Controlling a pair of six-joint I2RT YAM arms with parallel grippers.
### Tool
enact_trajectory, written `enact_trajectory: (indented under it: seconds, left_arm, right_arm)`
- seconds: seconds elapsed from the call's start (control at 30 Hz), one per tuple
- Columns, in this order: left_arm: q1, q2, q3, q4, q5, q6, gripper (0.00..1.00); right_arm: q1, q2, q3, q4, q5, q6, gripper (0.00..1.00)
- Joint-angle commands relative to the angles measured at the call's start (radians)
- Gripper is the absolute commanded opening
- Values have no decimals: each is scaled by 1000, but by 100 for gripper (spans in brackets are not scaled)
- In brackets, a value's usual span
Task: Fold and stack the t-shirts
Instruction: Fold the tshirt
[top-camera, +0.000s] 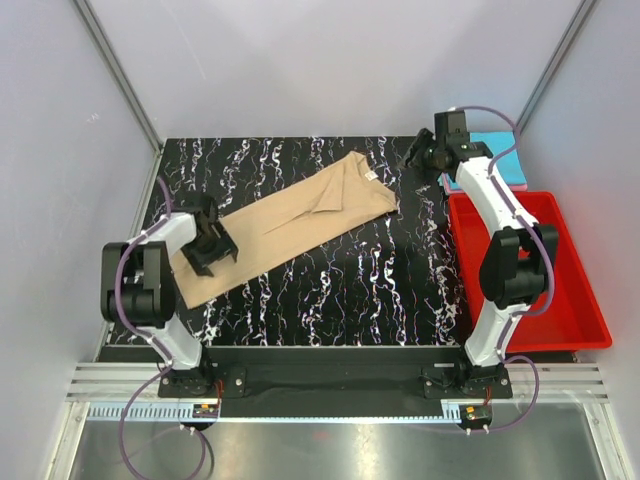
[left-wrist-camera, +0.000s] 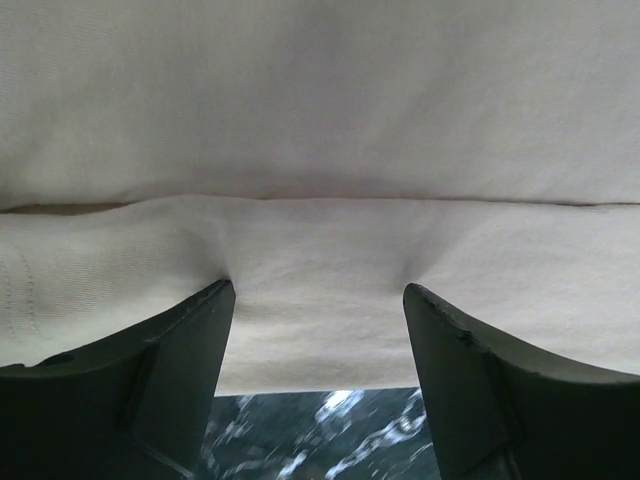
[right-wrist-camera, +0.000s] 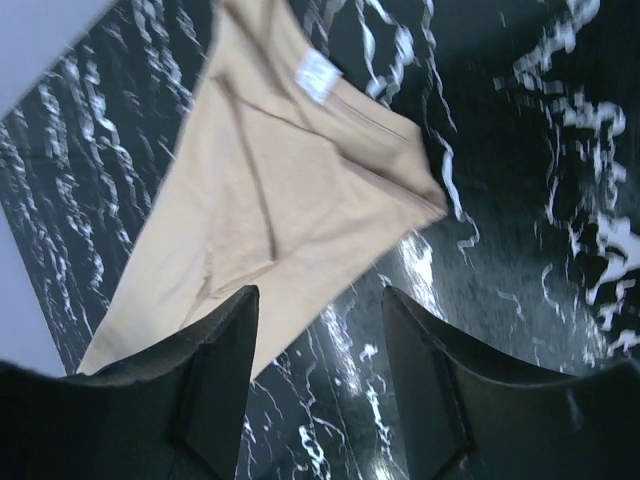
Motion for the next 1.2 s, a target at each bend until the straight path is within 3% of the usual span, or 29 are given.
enact_trajectory:
  seconds: [0.0, 0.2, 0.5, 0.77, 0.87, 0.9, 1.03, 1.17]
  left_arm:
    - [31, -110, -111, -110, -41, -55, 76]
    - [27, -284, -92, -114, 87, -63, 76]
    - [22, -227, 16, -130, 123, 22, 76]
    - [4, -221, 49, -113, 126, 39, 76]
    - [-9, -216, 62, -105, 117, 34, 76]
    - [-12, -215, 65, -104, 121, 31, 76]
    - [-45, -205, 106, -99, 121, 28, 77]
    - [-77, -182, 149, -99, 123, 61, 77]
  right_arm:
    - [11, -42, -180, 103, -29, 121, 59]
    - [55, 39, -252, 169, -32, 193, 58]
    - [75, 238, -191, 201, 32, 283, 57]
    - [75, 292, -174, 207, 124, 290, 53]
    - [73, 314, -147, 192, 166, 254, 46]
    - [73, 331, -136, 191, 174, 245, 36]
    - [70, 375, -75, 168, 214, 179, 12]
    - [47, 433, 43, 177, 188, 89, 8]
